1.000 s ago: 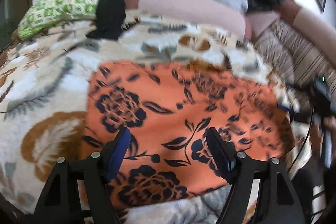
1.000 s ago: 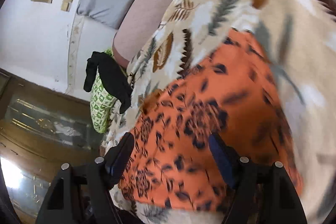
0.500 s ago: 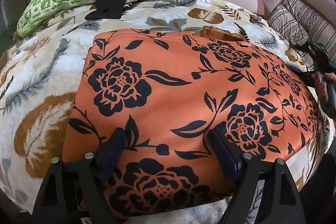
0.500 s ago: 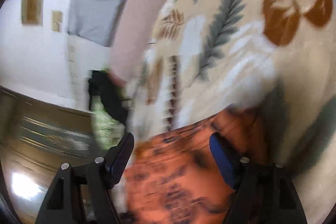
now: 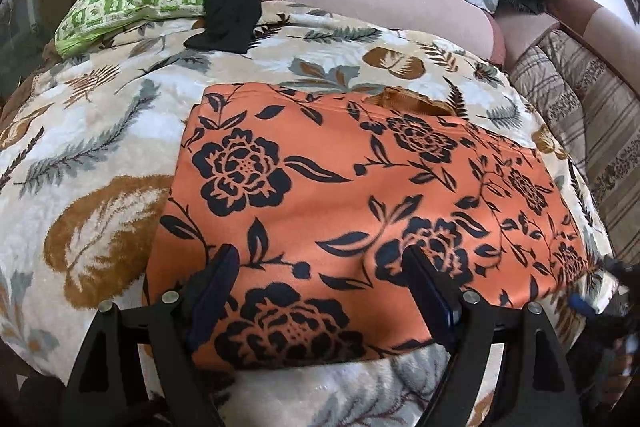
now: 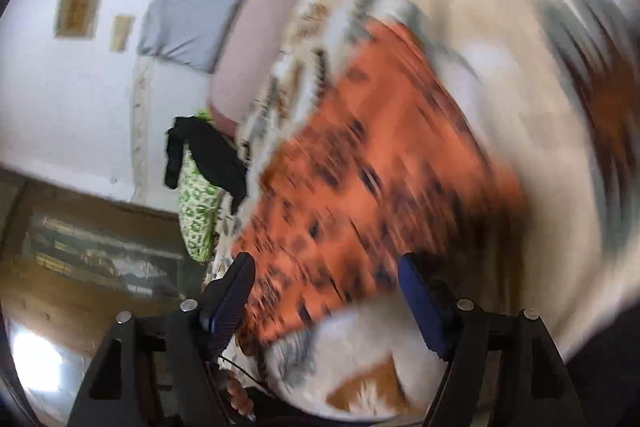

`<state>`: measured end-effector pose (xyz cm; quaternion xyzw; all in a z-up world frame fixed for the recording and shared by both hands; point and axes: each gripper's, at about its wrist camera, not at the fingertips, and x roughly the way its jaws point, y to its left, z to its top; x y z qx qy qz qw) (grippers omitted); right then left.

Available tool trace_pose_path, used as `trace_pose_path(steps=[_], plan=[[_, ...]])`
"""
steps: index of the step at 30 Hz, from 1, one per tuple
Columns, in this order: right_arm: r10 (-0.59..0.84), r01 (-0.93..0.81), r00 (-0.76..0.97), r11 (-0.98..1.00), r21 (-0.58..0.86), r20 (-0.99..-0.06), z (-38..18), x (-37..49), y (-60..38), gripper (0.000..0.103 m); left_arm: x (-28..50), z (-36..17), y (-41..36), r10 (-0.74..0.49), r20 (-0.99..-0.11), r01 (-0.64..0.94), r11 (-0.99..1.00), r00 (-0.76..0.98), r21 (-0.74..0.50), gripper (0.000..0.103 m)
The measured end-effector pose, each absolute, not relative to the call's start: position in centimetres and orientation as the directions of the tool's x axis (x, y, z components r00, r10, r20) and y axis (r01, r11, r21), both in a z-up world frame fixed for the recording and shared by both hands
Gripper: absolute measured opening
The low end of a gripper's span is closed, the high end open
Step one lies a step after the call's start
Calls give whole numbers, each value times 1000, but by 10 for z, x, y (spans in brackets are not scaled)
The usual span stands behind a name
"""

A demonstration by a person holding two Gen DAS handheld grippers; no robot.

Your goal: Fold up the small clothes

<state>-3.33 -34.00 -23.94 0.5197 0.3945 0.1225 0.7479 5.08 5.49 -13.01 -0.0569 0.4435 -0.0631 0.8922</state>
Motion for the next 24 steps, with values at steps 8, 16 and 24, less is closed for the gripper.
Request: trace_pose_path(steps=[8,16,24], plan=[[519,345,721,306,887,-460,-267,-14,-368,77,43,-117,52,-151,-774,63,988,615,-144,84],[477,335,742,343,877,-470,-260,2,-379,76,62,-118,33,-145,-778,93,989,612,-111,84],[476,335,739,355,873,-477,-261,8,-377,77,100,-153,4,-89,-838,89,995,538,-49,84]])
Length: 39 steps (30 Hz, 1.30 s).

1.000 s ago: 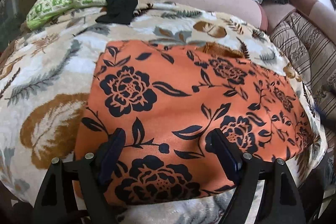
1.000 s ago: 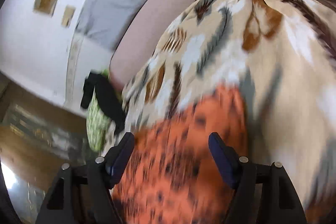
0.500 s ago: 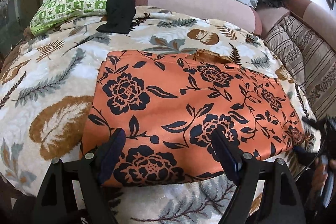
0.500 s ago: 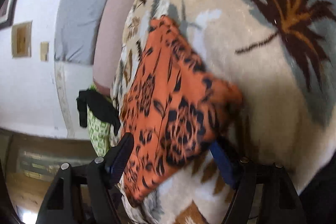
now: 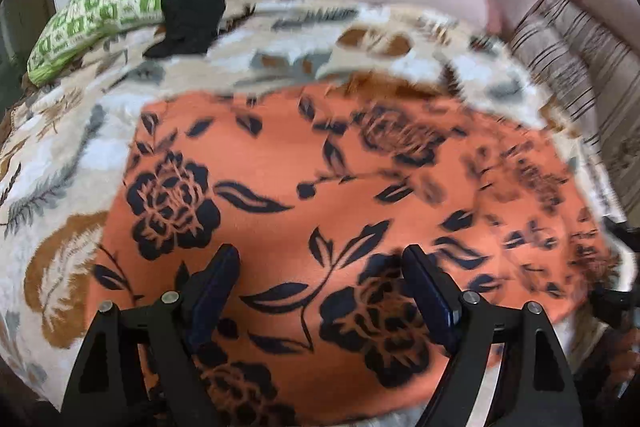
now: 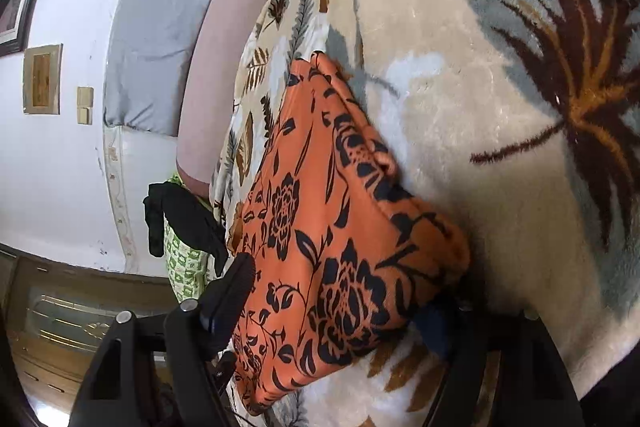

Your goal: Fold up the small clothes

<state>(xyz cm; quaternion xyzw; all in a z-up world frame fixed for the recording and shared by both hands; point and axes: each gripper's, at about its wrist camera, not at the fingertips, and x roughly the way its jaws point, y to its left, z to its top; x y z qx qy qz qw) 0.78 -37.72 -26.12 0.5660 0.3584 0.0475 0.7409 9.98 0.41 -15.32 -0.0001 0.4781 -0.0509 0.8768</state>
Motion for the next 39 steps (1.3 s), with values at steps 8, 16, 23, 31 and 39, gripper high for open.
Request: trace_pose_path(steps=[8,16,23,31,39], plan=[[474,338,713,415,845,-517,-245,17,-372,78,101,-130,-8,-83,-819,91,995,568,-38,85],[457,362,685,464,809,-568,-247,24,-369,78,120,-143,-17,-87,-847,73,996,525,-57,85],[458,388,676,444,808,-576,-247,25,-368,78,124,-135,-16,-94,-835,72,995,543,-65,85],[457,424,695,362,830,-555,-258,19,-377,77,135,-160,-28,-33,-865,96,995,500,17,87],[435,407,687,433,804,-582,-249,22,-375,77,133,-147,-25,-43,-856,74,997,515,-6,87]])
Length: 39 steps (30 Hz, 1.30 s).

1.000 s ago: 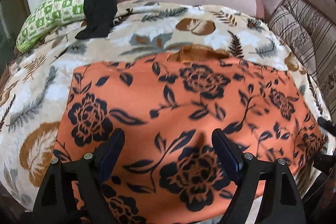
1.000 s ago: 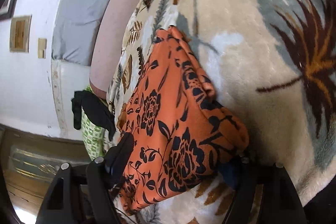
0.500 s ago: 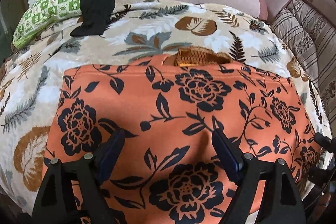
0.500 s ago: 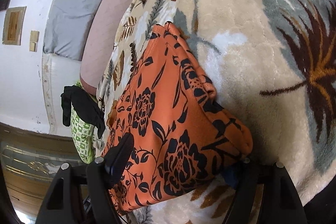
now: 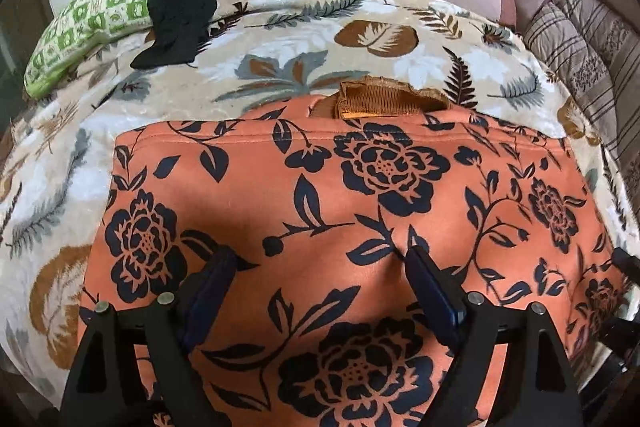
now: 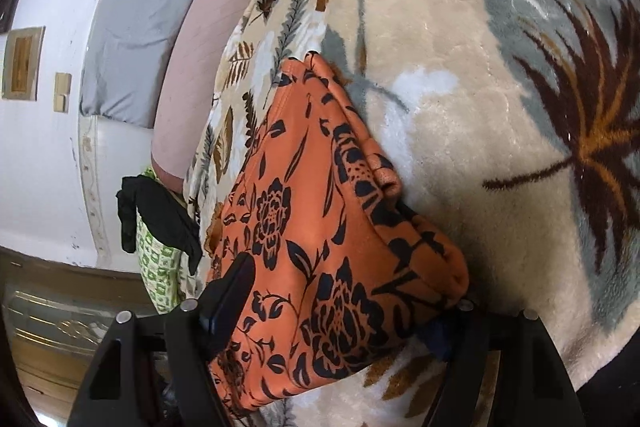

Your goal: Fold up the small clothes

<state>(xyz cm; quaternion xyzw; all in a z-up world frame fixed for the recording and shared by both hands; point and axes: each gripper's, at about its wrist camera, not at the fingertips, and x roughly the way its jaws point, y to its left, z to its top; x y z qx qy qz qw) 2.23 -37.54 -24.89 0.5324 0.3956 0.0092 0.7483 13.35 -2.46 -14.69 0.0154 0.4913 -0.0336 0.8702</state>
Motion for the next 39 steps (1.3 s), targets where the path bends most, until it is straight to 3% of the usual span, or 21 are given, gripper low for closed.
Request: trace_pose_path(steps=[3,7,8,9,10,15,20,26,28,29,30,31,34,36,39], plan=[[430,409,694,425,807,-578,-251,22,-376,77,139,-168,-28,-20,-869,101,994,494,35,94],[432,408,689,433,804,-582,-251,24,-377,76,139,-165,-26,-28,-872,105,994,489,26,94],[423,414,678,457,787,-602,-250,25,-378,63,138,-160,-23,-49,-875,103,995,481,1,94],[421,421,663,474,773,-619,-249,27,-377,35,136,-156,-19,-71,-873,102,995,483,-24,94],[426,425,650,484,765,-630,-250,29,-377,23,132,-151,-15,-91,-867,100,994,490,-48,94],[355,306,665,673,673,-657,-197,38,-352,15,90,-116,37,-118,-796,8,990,593,-141,94],[321,-5,720,889,458,-615,-99,55,-250,15,44,-99,112,-70,-757,-144,967,649,-212,94],[445,-317,670,895,313,-595,-81,54,-97,15,-1,-102,184,2,-745,-279,928,667,-246,94],[495,-404,570,864,301,-656,-116,62,-46,20,-4,-111,195,2,-757,-304,917,654,-260,94],[520,-439,507,842,313,-687,-137,68,-28,30,-5,-114,198,-6,-763,-311,911,646,-270,94],[552,-462,434,815,350,-712,-160,72,-14,51,-6,-117,200,-24,-766,-314,903,642,-292,94],[570,-462,368,798,388,-735,-180,74,-7,61,-7,-117,201,-35,-765,-313,900,643,-303,94],[605,-444,386,784,435,-697,-181,63,-22,70,-9,-112,197,-97,-734,-262,896,672,-359,94],[620,-416,430,781,465,-656,-163,56,-46,84,-5,-110,186,-181,-717,-210,883,673,-419,94],[584,-362,518,811,459,-625,-144,45,-85,85,6,-110,165,-322,-682,-121,847,657,-517,94]])
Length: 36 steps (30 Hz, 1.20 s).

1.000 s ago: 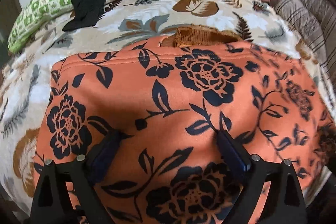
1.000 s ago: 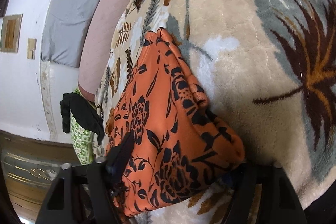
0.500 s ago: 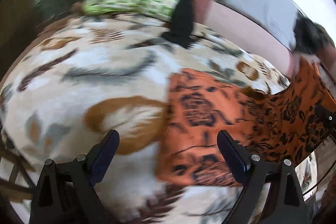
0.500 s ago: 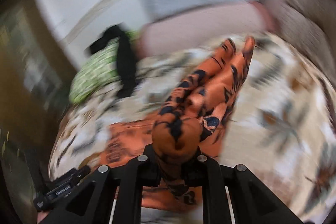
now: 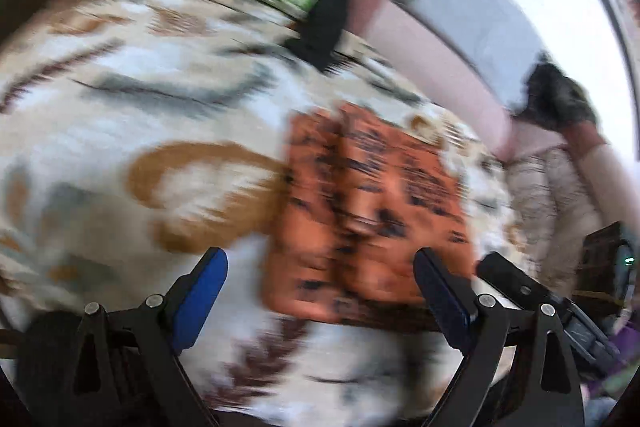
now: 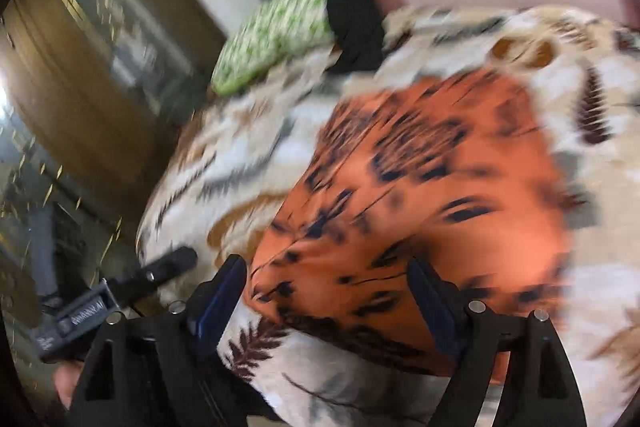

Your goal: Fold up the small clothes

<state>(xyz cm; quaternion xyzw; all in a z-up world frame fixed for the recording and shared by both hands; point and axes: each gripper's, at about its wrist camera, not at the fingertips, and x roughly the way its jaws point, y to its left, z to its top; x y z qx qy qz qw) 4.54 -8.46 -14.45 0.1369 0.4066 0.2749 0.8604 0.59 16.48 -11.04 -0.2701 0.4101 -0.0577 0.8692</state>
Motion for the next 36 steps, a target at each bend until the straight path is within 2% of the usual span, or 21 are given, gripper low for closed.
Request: trace_pose_path(steps=[4,8,9,10,11,12,13,15,16,17,20,22,23,24,26,27,29,33,35,36], plan=[[568,-292,550,818,496,-612,-145,39,-126,85,21,-124,131,-405,-691,-73,831,599,-551,94],[574,-252,551,806,536,-605,-153,39,-141,85,33,-138,124,-418,-714,-122,812,562,-571,94],[576,-245,550,804,542,-605,-154,43,-145,85,36,-141,124,-431,-707,-127,798,561,-588,88],[580,-242,547,800,549,-604,-156,44,-147,85,40,-143,123,-455,-699,-120,786,552,-606,68],[583,-241,544,798,553,-604,-157,45,-150,85,47,-147,121,-490,-694,-111,770,528,-628,54],[587,-242,541,795,557,-602,-158,47,-147,85,48,-150,122,-503,-698,-120,762,510,-636,28],[590,-243,539,793,559,-601,-158,49,-147,85,54,-158,125,-525,-696,-152,735,490,-661,16],[592,-246,537,792,559,-601,-158,50,-146,85,61,-177,142,-622,-632,-260,587,462,-767,14],[592,-247,534,792,559,-604,-158,52,-145,85,62,-176,149,-631,-615,-287,550,473,-785,12],[592,-246,531,792,558,-606,-158,54,-145,85,59,-159,151,-593,-618,-242,591,516,-770,11],[587,-238,530,796,557,-612,-157,57,-144,85,31,-94,137,-398,-616,-69,801,680,-595,10],[580,-233,532,801,552,-617,-157,57,-143,85,4,-68,114,-265,-582,23,921,769,-389,10],[576,-234,532,804,546,-620,-157,58,-142,85,2,-76,108,-220,-600,22,947,769,-319,10],[567,-233,532,812,535,-629,-158,59,-140,85,6,-88,110,-203,-632,-1,951,748,-308,10],[558,-227,511,822,523,-654,-162,63,-135,85,24,-141,124,-205,-760,-123,928,617,-351,11],[554,-227,503,825,517,-664,-162,65,-132,85,28,-156,128,-221,-789,-154,917,573,-369,11],[544,-248,493,836,490,-679,-159,66,-124,85,24,-157,136,-252,-768,-160,895,589,-416,12],[509,-329,494,860,390,-705,-147,68,-106,85,10,-112,107,-141,-665,-32,970,733,-242,11],[497,-322,485,867,381,-720,-148,75,-102,85,12,-124,99,-109,-700,-33,982,706,-187,11],[491,-310,480,870,383,-727,-148,80,-101,85,18,-142,99,-119,-755,-52,979,645,-198,11]])
